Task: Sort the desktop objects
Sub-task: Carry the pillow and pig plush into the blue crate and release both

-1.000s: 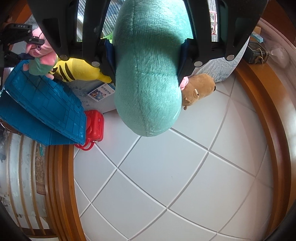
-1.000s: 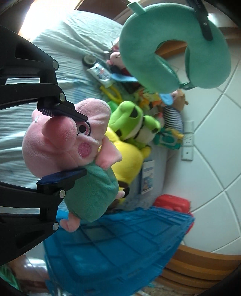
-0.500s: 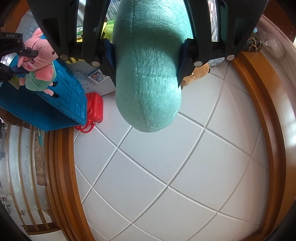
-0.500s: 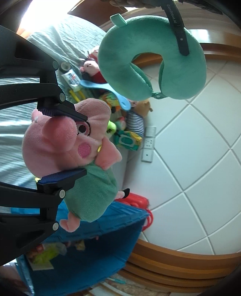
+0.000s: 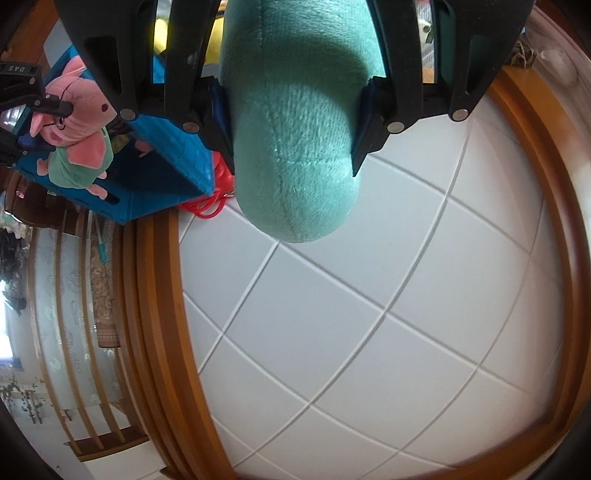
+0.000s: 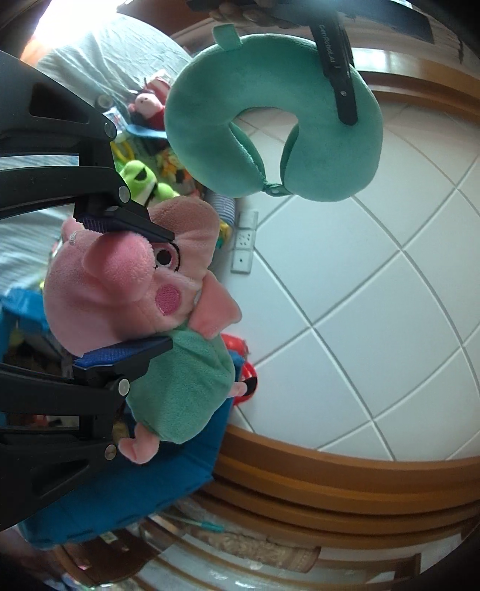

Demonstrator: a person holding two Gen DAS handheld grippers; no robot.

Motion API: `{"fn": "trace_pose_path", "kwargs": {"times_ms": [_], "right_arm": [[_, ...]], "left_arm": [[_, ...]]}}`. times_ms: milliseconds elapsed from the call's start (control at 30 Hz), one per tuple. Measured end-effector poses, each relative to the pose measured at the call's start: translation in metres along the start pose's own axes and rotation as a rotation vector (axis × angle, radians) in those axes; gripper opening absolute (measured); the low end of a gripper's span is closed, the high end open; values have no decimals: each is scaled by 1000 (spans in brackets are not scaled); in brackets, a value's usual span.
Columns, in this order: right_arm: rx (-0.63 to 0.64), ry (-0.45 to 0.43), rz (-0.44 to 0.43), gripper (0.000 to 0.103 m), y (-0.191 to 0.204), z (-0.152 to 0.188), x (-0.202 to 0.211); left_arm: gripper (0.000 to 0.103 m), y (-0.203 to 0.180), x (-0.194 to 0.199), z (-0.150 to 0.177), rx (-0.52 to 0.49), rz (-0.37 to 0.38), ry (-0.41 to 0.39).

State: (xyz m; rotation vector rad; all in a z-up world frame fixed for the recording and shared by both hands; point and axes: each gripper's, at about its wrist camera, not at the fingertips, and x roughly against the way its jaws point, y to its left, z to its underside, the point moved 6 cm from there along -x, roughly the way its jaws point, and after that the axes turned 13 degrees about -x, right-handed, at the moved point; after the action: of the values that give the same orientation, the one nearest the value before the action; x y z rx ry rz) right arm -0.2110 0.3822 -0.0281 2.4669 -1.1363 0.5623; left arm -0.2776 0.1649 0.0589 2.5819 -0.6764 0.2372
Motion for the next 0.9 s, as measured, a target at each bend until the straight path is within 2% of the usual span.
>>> {"fn": "trace_pose_path", "kwargs": {"times_ms": [567, 800, 900], "right_arm": [[-89, -61, 134, 48, -154, -17, 21], [-121, -51, 187, 48, -208, -18, 19], [-131, -43, 201, 48, -223, -20, 14]], "left_arm": [[51, -168, -57, -180, -69, 275, -149], [51, -227, -105, -223, -76, 352, -157], [51, -248, -126, -230, -83, 373, -148]]}}
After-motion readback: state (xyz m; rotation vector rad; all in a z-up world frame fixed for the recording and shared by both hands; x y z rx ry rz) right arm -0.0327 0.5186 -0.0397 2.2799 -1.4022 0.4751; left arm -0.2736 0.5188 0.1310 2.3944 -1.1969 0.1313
